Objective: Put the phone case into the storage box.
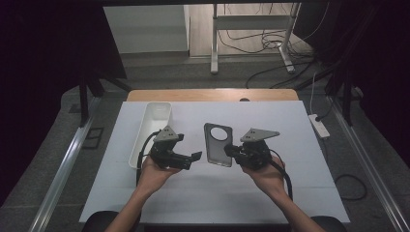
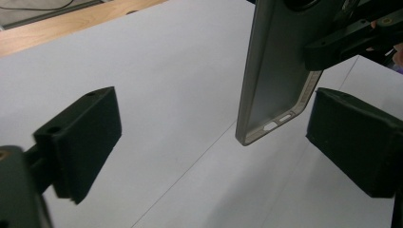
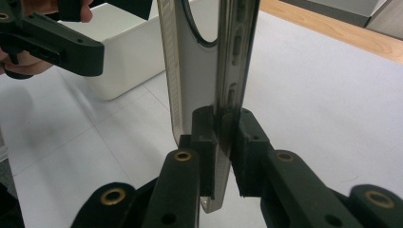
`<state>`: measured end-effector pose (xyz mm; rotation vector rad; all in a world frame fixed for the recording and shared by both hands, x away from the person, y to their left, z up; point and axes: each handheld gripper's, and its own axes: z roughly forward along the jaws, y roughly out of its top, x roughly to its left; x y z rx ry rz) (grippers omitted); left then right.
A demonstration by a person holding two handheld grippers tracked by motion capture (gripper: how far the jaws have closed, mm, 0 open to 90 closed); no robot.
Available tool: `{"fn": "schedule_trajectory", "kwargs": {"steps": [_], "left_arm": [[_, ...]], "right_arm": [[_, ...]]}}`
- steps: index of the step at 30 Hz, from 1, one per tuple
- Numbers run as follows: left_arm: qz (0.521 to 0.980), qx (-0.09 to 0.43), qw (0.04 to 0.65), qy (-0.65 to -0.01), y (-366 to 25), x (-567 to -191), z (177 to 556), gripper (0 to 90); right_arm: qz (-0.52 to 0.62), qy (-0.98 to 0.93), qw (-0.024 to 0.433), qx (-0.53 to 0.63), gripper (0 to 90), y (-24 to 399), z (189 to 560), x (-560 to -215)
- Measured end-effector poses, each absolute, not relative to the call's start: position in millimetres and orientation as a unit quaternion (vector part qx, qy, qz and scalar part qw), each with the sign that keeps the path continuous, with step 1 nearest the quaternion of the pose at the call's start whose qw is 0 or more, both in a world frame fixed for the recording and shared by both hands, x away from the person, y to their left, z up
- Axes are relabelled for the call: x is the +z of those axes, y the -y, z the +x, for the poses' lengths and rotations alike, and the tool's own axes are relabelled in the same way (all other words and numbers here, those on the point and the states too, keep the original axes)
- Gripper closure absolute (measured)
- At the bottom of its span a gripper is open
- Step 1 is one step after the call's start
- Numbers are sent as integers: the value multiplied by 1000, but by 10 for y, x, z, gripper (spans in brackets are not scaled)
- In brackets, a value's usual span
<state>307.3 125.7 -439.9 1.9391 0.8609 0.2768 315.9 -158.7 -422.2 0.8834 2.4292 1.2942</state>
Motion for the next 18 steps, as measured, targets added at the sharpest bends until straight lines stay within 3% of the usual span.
{"fn": "schedule_trajectory", "kwargs": {"steps": [12,14,18], "left_arm": [[810,110,467,-338,-1134,-4400,3016,432],[809,106,468,-339,-1121,-4404,3011,452],[807,102,469,-344,-1110,-4412,3010,574]], "right_arm": [[306,-834,110,446,806,1491,3123,-4267],[306,-833,109,447,806,1487,3121,-4268],[305,-834,105,449,806,1466,3108,-4271]]}}
